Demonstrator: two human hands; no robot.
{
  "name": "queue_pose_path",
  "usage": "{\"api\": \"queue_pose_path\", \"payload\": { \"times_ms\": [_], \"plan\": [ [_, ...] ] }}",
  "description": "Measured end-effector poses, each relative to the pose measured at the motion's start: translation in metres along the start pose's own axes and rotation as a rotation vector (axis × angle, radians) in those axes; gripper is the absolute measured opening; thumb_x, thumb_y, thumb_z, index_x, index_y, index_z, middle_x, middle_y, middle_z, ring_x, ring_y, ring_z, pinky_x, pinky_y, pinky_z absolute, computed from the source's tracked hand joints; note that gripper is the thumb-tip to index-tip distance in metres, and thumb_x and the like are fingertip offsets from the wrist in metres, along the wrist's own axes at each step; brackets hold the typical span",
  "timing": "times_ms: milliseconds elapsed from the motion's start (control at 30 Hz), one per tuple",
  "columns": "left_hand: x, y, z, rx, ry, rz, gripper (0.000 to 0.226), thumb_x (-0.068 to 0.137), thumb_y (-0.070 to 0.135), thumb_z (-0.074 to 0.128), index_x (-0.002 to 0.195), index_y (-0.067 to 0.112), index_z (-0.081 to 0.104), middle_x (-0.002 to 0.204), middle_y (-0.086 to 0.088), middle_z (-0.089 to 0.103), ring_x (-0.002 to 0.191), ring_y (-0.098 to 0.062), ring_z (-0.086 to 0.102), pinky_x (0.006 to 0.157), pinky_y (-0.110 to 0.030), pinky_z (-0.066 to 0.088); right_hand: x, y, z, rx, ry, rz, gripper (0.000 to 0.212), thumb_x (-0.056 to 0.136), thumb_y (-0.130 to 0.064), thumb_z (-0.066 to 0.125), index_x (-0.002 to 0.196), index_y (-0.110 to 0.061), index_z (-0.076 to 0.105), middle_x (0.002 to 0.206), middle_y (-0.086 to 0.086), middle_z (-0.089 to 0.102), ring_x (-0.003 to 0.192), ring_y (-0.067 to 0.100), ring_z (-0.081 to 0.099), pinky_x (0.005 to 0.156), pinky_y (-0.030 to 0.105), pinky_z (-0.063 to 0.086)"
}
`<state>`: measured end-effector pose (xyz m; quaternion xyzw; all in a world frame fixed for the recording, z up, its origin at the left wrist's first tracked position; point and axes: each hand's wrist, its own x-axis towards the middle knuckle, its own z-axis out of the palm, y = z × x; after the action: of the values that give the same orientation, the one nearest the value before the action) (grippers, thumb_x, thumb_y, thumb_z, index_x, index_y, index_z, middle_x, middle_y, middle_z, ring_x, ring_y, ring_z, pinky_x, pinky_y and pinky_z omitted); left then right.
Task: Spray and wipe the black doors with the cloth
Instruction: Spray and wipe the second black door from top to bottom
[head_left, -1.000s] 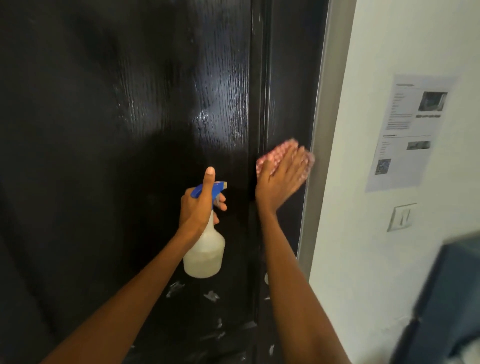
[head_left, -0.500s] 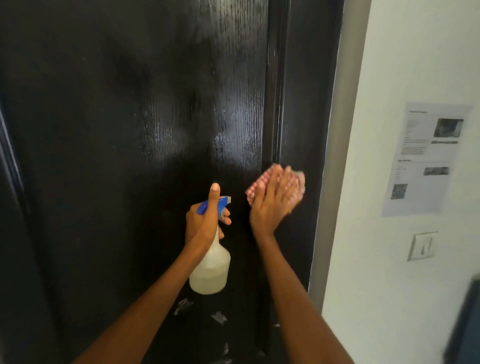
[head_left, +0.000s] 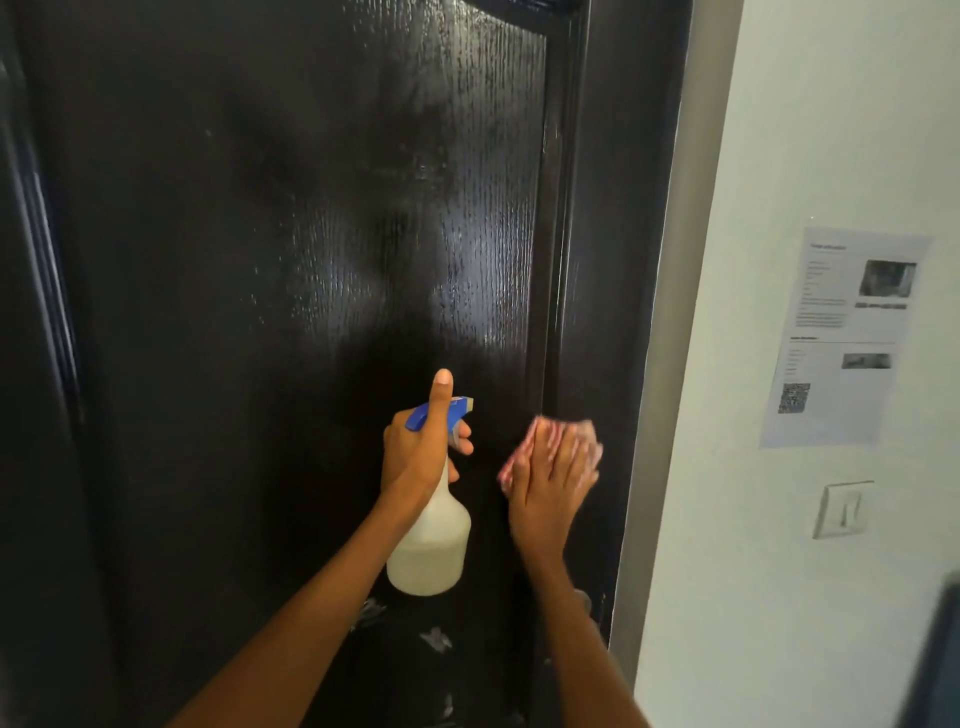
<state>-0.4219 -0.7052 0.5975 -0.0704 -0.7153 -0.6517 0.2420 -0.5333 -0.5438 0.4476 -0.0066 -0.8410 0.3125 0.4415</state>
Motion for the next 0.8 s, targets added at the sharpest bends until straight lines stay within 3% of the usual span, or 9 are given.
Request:
{"api": "queue_pose_path", "payload": {
  "times_ms": [133,267,333,400,467,600,700,767,800],
  "plan": [
    [-0.022,-0.017,-0.008,0.015,-0.008,-0.039,0.083,0.080,0.074,0.034,0.081,-0.001,0.069,0.068,-0.012,0.069,0.049,-0.017,0.059,0.048,-0.027,0.049,-0.105,0.041,0.048,-0.034,-0.173,0.253,0.074,0.101,-0.064,0.007,0.159,-0.028,-0.020,0.170,0.016,-0.010,0.155,0.036,-0.016,0.125,0.062,0.003],
    [-0.041,-0.035,-0.031,0.030,0.015,-0.125,0.083,0.080,0.074,0.034,0.082,0.000,0.069,0.068,-0.011,0.070,0.047,-0.017,0.057,0.049,-0.026,0.048,-0.119,0.027,0.062,-0.063,-0.148,0.342,0.090,0.105,-0.039,0.052,0.162,-0.015,-0.013,0.168,0.025,-0.004,0.155,0.043,-0.010,0.124,0.063,0.001],
    [-0.051,-0.047,-0.047,0.034,0.049,-0.143,0.081,0.083,0.073,0.034,0.082,0.001,0.070,0.068,-0.011,0.070,0.048,-0.019,0.057,0.049,-0.026,0.049,-0.104,-0.003,0.049,0.040,-0.076,0.362,0.090,0.106,-0.038,0.050,0.159,-0.028,-0.022,0.169,0.017,-0.010,0.155,0.036,-0.013,0.124,0.056,-0.006],
    [-0.062,-0.064,-0.064,0.032,0.108,-0.159,0.076,0.086,0.072,0.036,0.085,0.004,0.071,0.068,-0.010,0.070,0.051,-0.021,0.059,0.050,-0.029,0.050,-0.090,-0.032,0.040,0.181,-0.035,0.282,0.071,0.107,-0.048,0.028,0.159,-0.033,-0.018,0.169,0.012,-0.012,0.156,0.031,-0.013,0.125,0.056,-0.006],
    [-0.072,-0.078,-0.076,0.012,0.175,-0.158,0.071,0.089,0.069,0.037,0.088,0.007,0.072,0.069,-0.010,0.070,0.053,-0.021,0.060,0.049,-0.029,0.051,-0.069,-0.054,0.033,0.233,0.004,0.115,0.066,0.107,-0.051,0.017,0.162,-0.021,-0.002,0.170,0.015,-0.004,0.157,0.031,-0.008,0.125,0.053,-0.007],
    [-0.081,-0.097,-0.092,-0.016,0.254,-0.109,0.069,0.093,0.062,0.041,0.087,0.000,0.072,0.069,-0.017,0.068,0.054,-0.021,0.062,0.045,-0.028,0.049,-0.046,-0.090,0.033,0.094,-0.075,-0.370,0.061,0.109,-0.034,0.034,0.163,-0.021,0.008,0.170,0.003,-0.004,0.158,0.025,-0.005,0.126,0.052,-0.005],
    [-0.085,-0.108,-0.103,0.004,0.270,-0.129,0.067,0.095,0.058,0.042,0.081,-0.001,0.070,0.065,-0.014,0.068,0.055,-0.026,0.061,0.046,-0.030,0.049,-0.054,-0.082,0.035,-0.085,-0.120,-0.741,0.064,0.105,-0.027,0.047,0.162,-0.020,0.020,0.170,0.008,0.008,0.158,0.021,-0.006,0.128,0.048,-0.001],
    [-0.091,-0.115,-0.113,0.017,0.259,-0.124,0.065,0.096,0.055,0.042,0.080,-0.001,0.070,0.065,-0.015,0.068,0.054,-0.026,0.062,0.046,-0.030,0.048,-0.064,-0.047,0.042,-0.123,-0.054,-0.719,0.058,0.104,-0.030,0.047,0.158,-0.018,0.029,0.166,0.011,0.023,0.158,0.021,0.000,0.128,0.047,0.003],
    [-0.094,-0.118,-0.119,0.024,0.250,-0.118,0.064,0.097,0.054,0.042,0.081,-0.001,0.070,0.065,-0.015,0.068,0.054,-0.026,0.062,0.044,-0.030,0.048,-0.071,-0.030,0.044,-0.118,-0.022,-0.556,0.056,0.105,-0.033,0.043,0.157,-0.015,0.031,0.165,0.013,0.028,0.158,0.025,0.007,0.127,0.053,0.010]
  ]
}}
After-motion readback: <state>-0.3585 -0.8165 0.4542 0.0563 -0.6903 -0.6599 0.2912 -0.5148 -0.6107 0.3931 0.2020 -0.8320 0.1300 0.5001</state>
